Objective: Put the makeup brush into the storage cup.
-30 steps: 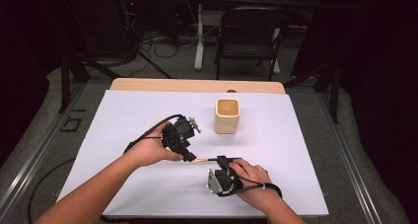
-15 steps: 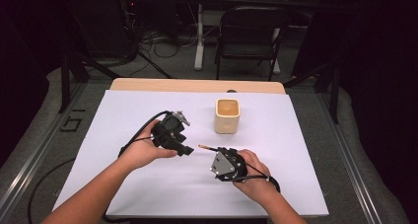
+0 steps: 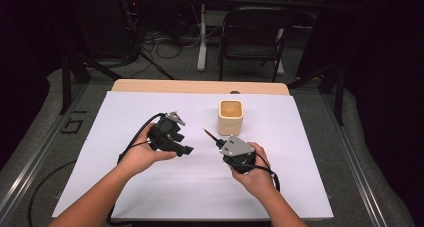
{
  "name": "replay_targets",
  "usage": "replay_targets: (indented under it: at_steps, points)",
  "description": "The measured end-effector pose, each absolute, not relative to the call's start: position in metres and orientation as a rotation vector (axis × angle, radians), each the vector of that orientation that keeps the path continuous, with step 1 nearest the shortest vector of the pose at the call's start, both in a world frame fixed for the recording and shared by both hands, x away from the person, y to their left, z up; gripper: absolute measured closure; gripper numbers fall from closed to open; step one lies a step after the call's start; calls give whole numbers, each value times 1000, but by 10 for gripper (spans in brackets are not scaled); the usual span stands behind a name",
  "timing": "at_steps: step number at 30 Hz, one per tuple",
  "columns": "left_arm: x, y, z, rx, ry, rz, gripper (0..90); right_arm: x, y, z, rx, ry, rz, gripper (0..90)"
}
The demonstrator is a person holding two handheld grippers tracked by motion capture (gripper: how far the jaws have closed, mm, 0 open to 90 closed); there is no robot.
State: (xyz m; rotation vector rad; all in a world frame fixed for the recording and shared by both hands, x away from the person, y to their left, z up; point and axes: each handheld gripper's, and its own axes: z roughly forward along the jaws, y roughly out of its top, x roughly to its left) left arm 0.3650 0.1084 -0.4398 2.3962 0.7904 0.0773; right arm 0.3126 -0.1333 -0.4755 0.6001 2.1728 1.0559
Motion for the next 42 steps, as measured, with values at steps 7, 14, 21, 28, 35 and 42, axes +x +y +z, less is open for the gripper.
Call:
replay_targets:
  at_steps: [7,14,21,28,35,42]
  points:
    - [361,111,-443,2350,797,86,409,318,-138,-475,689,2184,1185,836]
    - [356,110,-449,2296,805,100,428,321,-143,-478,778,2185,1318,836]
    - [349,104,-461,2230,815,86,454,324,-149,-481,854,2171,1428,837]
    - [343,98,-469,2130,812,50,494,323,-149,-485,885,2165,1477,837]
    - [339,95,-478,2057,819,7,531,324,-148,-491,968,2147,1554,837]
    - [336,86,-482,2005,828,-33,575,323,-146,-493,993,2126,1609,836]
